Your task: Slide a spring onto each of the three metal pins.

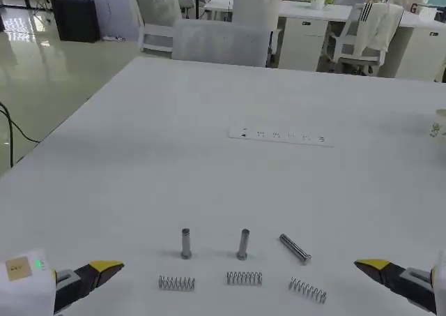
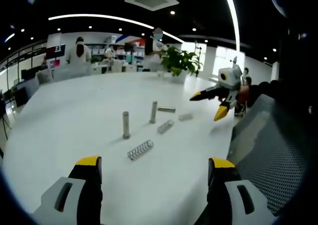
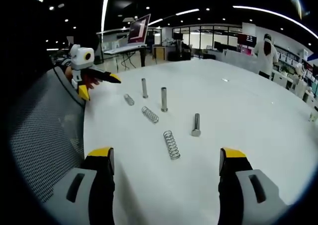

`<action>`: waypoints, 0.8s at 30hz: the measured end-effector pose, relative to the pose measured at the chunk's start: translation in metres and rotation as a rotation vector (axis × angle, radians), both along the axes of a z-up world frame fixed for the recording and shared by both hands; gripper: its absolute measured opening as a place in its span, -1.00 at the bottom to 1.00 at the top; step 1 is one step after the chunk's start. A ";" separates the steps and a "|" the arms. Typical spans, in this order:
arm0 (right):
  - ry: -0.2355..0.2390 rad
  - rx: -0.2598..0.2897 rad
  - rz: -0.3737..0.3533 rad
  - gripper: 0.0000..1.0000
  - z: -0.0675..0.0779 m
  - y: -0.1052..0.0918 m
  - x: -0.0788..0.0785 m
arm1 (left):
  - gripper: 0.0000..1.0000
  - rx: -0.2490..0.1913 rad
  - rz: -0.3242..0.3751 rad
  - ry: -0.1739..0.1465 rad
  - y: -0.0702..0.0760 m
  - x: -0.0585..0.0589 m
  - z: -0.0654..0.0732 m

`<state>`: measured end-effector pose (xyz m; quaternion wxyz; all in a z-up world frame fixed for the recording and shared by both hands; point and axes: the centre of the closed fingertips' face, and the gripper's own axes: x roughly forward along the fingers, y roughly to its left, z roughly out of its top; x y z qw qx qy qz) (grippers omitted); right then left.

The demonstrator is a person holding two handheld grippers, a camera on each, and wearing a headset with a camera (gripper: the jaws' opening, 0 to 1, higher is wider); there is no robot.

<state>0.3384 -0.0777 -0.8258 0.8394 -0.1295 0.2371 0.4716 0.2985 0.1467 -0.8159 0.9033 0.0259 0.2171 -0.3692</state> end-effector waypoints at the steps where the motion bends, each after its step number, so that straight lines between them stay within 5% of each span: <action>1: 0.000 -0.001 0.000 0.74 0.000 0.000 0.000 | 0.69 0.000 -0.001 0.000 0.000 0.000 0.000; 24: -0.005 -0.027 -0.010 0.67 0.006 -0.002 0.012 | 0.64 0.001 -0.020 0.004 -0.003 -0.003 0.000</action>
